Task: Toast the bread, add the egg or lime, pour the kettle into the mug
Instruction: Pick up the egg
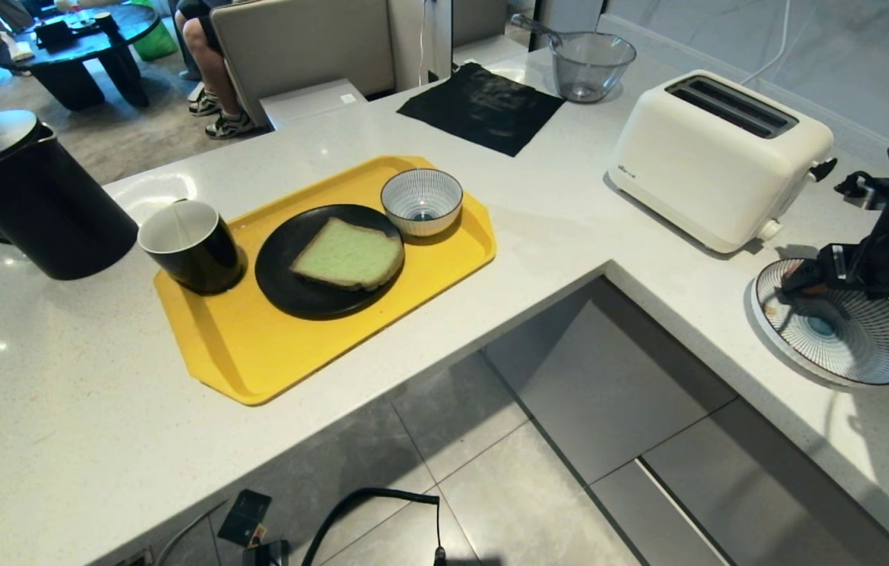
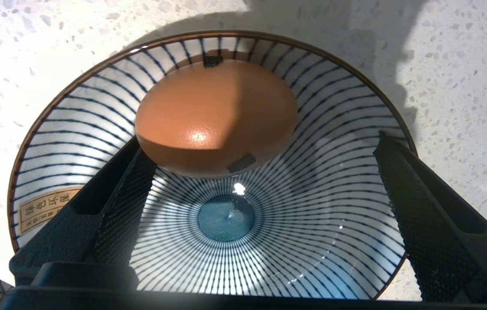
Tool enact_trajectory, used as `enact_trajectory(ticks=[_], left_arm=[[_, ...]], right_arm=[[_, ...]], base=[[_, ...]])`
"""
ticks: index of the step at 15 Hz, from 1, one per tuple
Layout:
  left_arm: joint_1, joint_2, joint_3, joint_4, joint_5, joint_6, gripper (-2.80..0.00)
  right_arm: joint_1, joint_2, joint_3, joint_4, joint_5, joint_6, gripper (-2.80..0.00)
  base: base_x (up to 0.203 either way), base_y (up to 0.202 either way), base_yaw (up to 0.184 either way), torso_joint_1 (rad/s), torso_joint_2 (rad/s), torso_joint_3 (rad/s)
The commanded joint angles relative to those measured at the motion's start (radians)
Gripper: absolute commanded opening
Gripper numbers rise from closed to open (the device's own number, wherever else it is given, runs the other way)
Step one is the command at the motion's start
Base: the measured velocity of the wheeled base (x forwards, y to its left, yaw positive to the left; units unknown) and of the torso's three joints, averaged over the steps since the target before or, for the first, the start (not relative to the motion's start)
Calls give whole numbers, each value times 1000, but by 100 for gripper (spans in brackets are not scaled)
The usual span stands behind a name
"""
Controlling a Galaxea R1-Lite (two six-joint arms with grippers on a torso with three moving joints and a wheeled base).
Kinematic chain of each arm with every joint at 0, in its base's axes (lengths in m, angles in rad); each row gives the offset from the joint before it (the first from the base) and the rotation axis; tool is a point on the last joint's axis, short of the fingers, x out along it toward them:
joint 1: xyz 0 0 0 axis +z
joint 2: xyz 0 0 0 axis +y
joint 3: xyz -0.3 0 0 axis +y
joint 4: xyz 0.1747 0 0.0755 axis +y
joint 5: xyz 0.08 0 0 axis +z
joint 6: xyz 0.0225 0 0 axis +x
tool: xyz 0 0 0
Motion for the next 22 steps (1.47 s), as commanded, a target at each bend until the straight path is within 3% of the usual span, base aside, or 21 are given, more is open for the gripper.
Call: enact_trajectory(ticks=[1, 16, 22], left_arm=[[0, 0, 14, 0, 1, -1, -280], [0, 0, 14, 0, 1, -1, -280], [0, 0, 14, 0, 1, -1, -280]], right_arm=[[-5, 1, 1, 6, 0, -1, 0], [30, 6, -29, 3, 48, 0, 0], [30, 27, -25, -79, 43, 0, 0]], base=[[0, 0, 0, 0, 0, 0], [0, 0, 0, 0, 0, 0], [0, 0, 0, 0, 0, 0]])
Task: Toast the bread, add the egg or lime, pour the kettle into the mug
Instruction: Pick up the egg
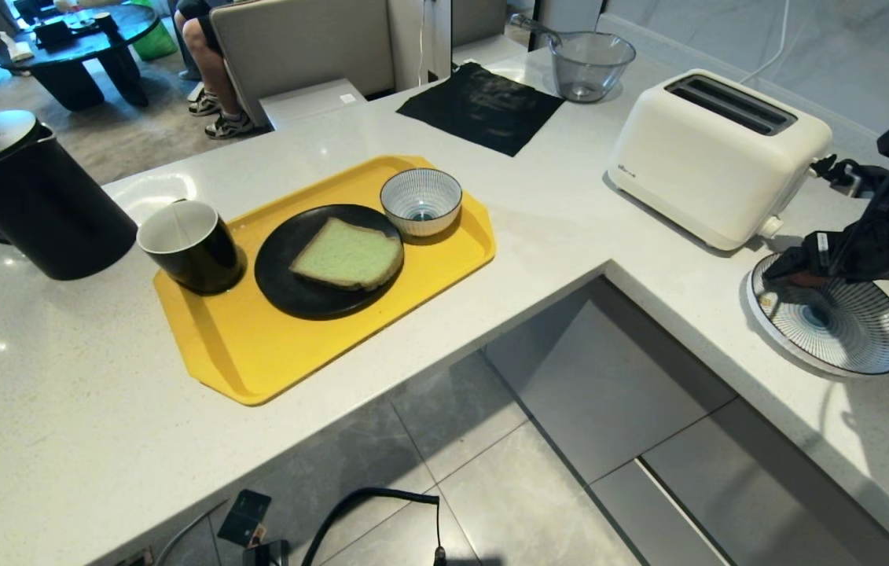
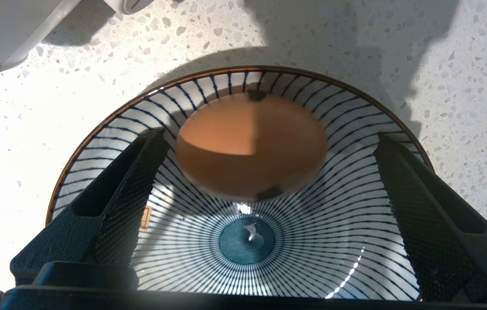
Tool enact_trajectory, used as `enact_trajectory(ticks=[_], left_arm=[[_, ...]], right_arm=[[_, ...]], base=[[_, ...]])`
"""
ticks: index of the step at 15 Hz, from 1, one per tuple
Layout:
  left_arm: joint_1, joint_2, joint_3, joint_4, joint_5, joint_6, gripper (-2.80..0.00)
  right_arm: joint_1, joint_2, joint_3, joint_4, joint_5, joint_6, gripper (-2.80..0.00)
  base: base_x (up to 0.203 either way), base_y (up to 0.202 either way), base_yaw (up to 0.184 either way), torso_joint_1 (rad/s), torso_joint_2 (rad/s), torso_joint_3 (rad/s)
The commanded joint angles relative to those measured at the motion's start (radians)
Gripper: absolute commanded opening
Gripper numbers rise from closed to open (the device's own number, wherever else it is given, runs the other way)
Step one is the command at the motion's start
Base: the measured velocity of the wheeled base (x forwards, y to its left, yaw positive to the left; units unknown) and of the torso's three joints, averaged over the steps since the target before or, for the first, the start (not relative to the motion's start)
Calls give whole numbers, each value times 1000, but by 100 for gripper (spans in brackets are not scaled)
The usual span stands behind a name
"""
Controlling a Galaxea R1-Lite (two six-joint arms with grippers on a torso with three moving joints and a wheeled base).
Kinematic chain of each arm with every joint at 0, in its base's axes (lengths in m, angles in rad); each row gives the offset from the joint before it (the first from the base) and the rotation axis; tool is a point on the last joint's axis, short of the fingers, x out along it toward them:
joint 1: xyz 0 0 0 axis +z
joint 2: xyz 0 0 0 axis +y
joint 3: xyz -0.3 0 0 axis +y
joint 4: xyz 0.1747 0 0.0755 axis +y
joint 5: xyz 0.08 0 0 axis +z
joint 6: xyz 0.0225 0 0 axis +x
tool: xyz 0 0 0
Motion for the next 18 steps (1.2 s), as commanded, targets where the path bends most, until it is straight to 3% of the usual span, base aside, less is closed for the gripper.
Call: enact_trajectory(ticks=[1, 6, 7, 18], left_arm=[[0, 0, 14, -1, 0, 0, -280], [0, 0, 14, -1, 0, 0, -280], [0, 0, 14, -1, 0, 0, -280], [0, 0, 14, -1, 0, 0, -280]], right_arm=[[0, 5, 4, 3, 0, -1, 0], [0, 9, 0, 3, 0, -1, 0], [0, 9, 0, 3, 0, -1, -280], [-2, 14, 1, 2, 3, -4, -280]], base=[[0, 0, 0, 0, 0, 0], [0, 0, 0, 0, 0, 0], [0, 0, 0, 0, 0, 0], [0, 0, 0, 0, 0, 0]])
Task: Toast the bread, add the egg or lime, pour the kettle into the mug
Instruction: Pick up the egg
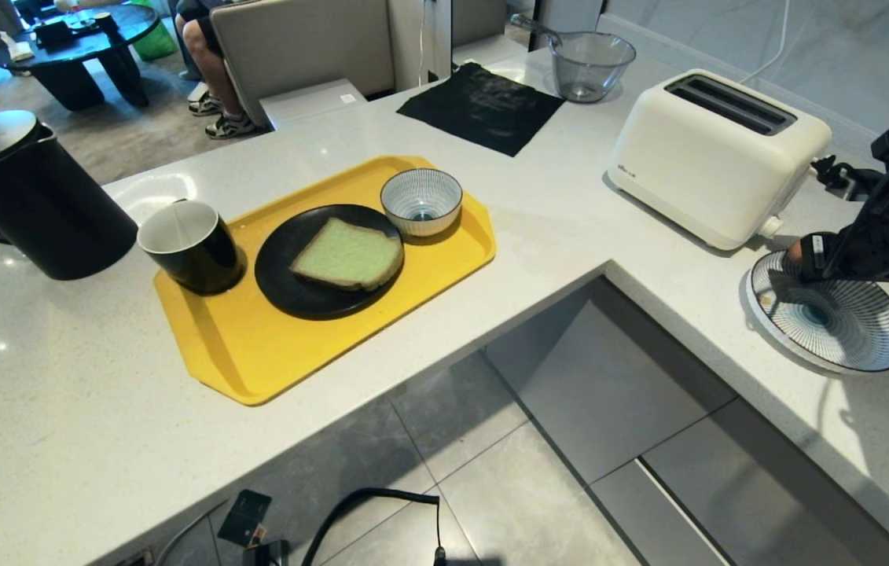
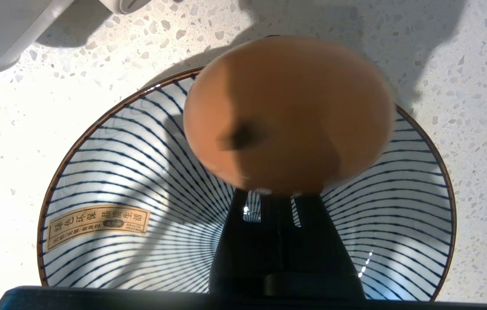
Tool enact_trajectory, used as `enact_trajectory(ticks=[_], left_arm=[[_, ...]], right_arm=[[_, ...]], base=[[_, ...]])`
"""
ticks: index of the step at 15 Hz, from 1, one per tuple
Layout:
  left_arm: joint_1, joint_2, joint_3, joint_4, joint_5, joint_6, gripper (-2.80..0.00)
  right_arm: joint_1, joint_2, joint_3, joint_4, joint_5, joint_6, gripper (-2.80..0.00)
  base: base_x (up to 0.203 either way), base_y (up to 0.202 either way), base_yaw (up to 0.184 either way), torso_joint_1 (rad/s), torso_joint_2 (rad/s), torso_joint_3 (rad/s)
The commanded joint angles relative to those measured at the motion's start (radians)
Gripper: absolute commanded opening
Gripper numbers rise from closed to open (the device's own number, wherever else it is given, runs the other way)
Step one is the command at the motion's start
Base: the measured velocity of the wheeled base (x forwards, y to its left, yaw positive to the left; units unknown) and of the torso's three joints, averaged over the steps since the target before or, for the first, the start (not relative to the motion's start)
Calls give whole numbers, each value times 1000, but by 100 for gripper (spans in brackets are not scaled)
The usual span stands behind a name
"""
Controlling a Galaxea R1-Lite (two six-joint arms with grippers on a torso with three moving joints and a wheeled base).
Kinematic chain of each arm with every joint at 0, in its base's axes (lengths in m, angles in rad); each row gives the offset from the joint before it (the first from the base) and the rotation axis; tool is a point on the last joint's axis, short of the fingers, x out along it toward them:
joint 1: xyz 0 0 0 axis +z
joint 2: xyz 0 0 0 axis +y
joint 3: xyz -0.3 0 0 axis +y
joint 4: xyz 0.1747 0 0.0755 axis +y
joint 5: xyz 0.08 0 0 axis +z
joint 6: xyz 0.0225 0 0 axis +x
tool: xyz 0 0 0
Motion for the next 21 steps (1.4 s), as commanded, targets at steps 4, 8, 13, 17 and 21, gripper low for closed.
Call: enact_trajectory(ticks=[4, 8, 13, 17, 21], left_arm=[[0, 0, 14, 0, 1, 0, -280], [0, 0, 14, 0, 1, 0, -280], [0, 0, 14, 0, 1, 0, -280], [0, 0, 14, 0, 1, 0, -280], [0, 0, 14, 0, 1, 0, -280]], right_arm=[[-27, -7, 6, 5, 1, -2, -280], [-61, -38, 42, 6, 1, -15, -280], [-69, -78, 44, 6, 1, -17, -280], [-81, -141, 61, 9, 4, -15, -280], [-50, -139, 56, 7, 2, -6, -280]], base=[[0, 0, 0, 0, 0, 0], [0, 0, 0, 0, 0, 0], [0, 0, 0, 0, 0, 0], [0, 0, 0, 0, 0, 0], [0, 0, 0, 0, 0, 0]])
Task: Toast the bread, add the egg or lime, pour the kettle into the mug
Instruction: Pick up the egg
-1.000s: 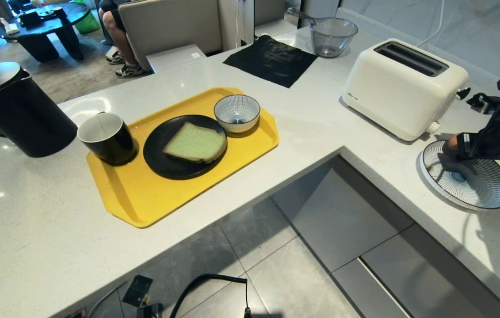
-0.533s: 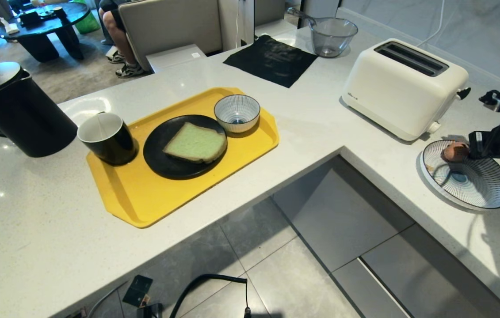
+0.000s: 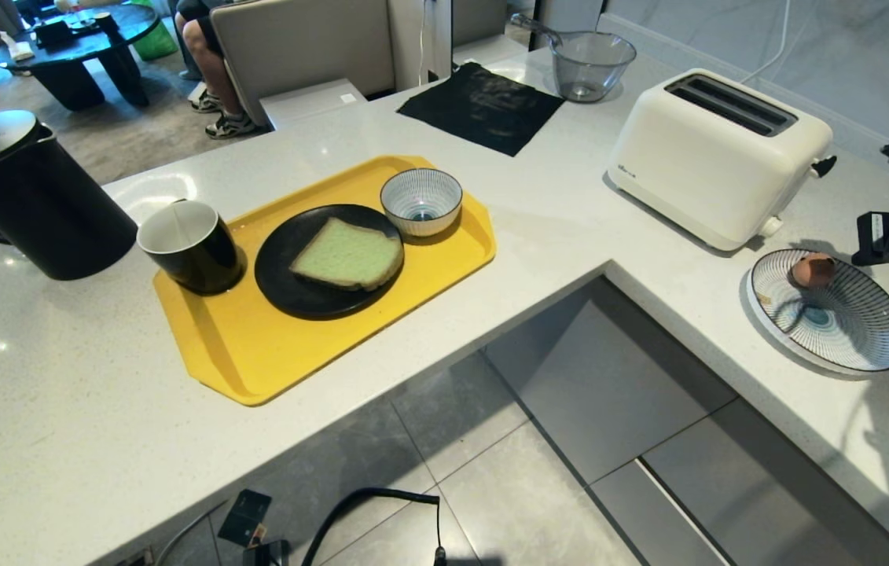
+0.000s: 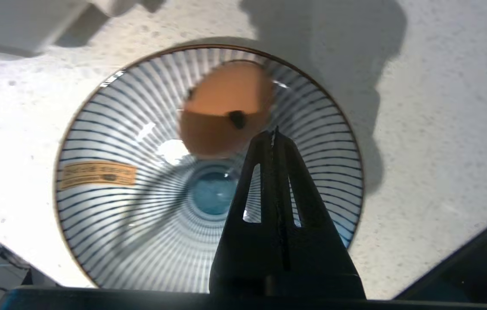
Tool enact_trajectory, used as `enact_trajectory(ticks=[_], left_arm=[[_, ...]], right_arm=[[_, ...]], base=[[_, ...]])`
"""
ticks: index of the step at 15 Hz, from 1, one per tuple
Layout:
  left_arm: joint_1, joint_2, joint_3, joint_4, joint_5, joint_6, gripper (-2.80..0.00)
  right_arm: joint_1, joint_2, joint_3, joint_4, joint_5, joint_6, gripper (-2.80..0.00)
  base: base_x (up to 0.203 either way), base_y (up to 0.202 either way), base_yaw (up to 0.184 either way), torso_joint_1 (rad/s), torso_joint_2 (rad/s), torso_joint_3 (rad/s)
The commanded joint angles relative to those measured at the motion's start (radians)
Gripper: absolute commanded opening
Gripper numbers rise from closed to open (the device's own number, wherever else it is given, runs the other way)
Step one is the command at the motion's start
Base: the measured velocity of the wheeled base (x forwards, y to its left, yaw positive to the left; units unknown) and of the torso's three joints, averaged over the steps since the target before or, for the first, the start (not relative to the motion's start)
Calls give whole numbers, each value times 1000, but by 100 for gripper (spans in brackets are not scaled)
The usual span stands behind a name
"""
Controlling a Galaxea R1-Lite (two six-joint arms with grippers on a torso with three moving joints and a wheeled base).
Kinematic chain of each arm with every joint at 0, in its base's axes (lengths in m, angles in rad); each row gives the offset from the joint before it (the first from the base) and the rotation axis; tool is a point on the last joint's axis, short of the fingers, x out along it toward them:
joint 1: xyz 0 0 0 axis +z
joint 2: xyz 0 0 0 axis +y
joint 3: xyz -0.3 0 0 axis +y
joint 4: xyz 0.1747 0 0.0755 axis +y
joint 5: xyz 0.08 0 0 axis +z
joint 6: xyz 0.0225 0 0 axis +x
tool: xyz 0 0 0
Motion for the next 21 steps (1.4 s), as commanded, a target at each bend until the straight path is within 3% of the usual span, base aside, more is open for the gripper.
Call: enact_trajectory(ticks=[1, 4, 5, 11, 15, 17, 21], left_arm=[[0, 0, 14, 0, 0, 0, -280], [0, 0, 14, 0, 0, 0, -280], [0, 0, 14, 0, 0, 0, -280], [0, 0, 14, 0, 0, 0, -280], [0, 0, 14, 0, 0, 0, -280], [0, 0, 14, 0, 0, 0, -280], [0, 0, 14, 0, 0, 0, -280]], right_arm=[[24, -4, -2, 3, -8, 8, -280], [77, 1, -24, 0, -83, 83, -280], [90, 2, -33, 0, -106, 102, 0], [120, 0, -22, 0, -227, 159, 0], [161, 57, -50, 4, -342, 301, 0], [191, 66, -54, 5, -350, 347, 0], [197, 90, -48, 5, -354, 361, 0]], base=[[0, 0, 0, 0, 0, 0], [0, 0, 0, 0, 0, 0], [0, 0, 0, 0, 0, 0], [0, 0, 0, 0, 0, 0], [0, 0, 0, 0, 0, 0], [0, 0, 0, 0, 0, 0], [0, 0, 0, 0, 0, 0]])
